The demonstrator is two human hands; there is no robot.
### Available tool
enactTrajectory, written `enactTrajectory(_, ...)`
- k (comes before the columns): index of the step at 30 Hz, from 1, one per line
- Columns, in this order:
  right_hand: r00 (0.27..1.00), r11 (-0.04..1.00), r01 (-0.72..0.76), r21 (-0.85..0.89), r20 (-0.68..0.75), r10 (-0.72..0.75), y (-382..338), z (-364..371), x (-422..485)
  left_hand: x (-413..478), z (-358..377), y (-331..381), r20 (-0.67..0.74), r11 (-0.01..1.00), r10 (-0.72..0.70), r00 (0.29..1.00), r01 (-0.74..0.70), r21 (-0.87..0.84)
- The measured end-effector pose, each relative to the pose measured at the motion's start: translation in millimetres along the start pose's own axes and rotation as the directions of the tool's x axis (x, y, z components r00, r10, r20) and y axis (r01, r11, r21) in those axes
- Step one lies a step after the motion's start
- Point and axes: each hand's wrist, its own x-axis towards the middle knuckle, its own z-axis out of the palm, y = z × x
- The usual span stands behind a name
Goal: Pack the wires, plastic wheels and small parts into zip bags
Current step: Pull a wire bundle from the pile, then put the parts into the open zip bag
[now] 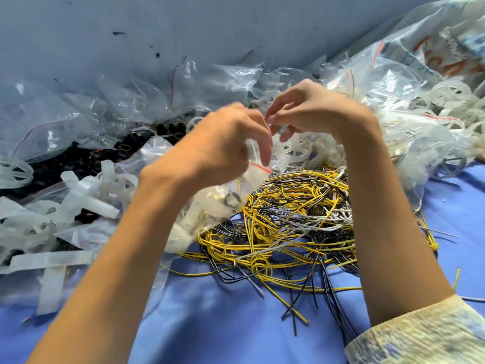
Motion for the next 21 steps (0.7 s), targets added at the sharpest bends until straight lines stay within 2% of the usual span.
enactTrajectory(3, 0.997, 0.997, -0.060, -0.041, 0.044, 0.062, 0.9, 3.8, 1.4, 3.6, 18.6, 10.2, 0.163, 0.997, 0.005, 0.987, -0.017, 0.070)
enactTrajectory(11, 0.988, 0.995, -0.096, -0.034, 0.114, 0.100, 0.9, 2.5, -1.3, 5.3, 60.5, 29.8, 0.383, 0.955, 0.004, 0.924, -0.118, 0.274)
enactTrajectory(13, 0.985, 0.995, -0.096, -0.034, 0.138, 0.100, 0.7, 3.3, -1.6, 5.3, 70.6, 32.5, 0.388, 0.940, 0.011, 0.921, -0.142, 0.310)
enactTrajectory(16, 0.985, 0.995, -0.093, -0.032, 0.142, 0.097, 1.9, 2.2, -1.6, 6.9, 74.4, 30.4, 0.325, 0.948, 0.039, 0.945, -0.138, 0.287)
enactTrajectory(21, 0.988, 0.996, -0.085, -0.033, 0.129, 0.088, 7.2, -0.6, -1.0, 7.3, 50.8, 12.6, 0.274, 0.994, 0.016, 0.962, -0.046, 0.104)
